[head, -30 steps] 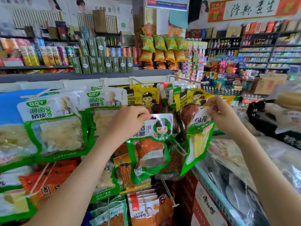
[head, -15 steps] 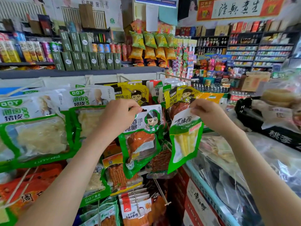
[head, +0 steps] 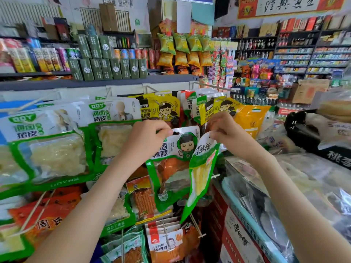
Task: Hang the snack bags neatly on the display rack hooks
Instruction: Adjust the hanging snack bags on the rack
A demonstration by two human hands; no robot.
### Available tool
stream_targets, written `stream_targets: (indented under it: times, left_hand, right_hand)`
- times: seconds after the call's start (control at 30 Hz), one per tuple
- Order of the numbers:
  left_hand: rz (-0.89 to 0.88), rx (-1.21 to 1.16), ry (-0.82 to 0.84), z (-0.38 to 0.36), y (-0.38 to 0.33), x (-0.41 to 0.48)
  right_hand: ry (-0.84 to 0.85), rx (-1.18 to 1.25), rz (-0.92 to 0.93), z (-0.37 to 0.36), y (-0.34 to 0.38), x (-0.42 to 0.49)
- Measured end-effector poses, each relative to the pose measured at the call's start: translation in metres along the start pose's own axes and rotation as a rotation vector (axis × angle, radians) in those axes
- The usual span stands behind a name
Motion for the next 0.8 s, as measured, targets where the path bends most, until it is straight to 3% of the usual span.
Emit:
stream_targets:
  times: [0.2, 0.47, 0.8]
  left_hand:
    - [0.003, 0.02, -0.024, 0.001, 0.0, 0.003]
    - [0.012, 0.026, -0.033, -0.002, -0.01, 0.011]
    - [0.059, 0.052, -0.046, -0.004, -0.018, 0.007]
  right_hand:
    - [-0.342, 0.255, -0.167, 0.036, -0.027, 0.007]
    - [-0.251, 0.178, -0.245, 0.047, -0.036, 0.043]
    - [-0.376, 0.258, -0.21, 0.053, -0.045, 0.051]
Point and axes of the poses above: each hand's wrist, its own x-axis towards the middle knuckle, its own z-axis out of the back of the hand, y = z × x, the point moved 3 cm from there along x, towards the middle knuckle, and after that the axes turned 8 degrees about z, right-handed, at the moved point
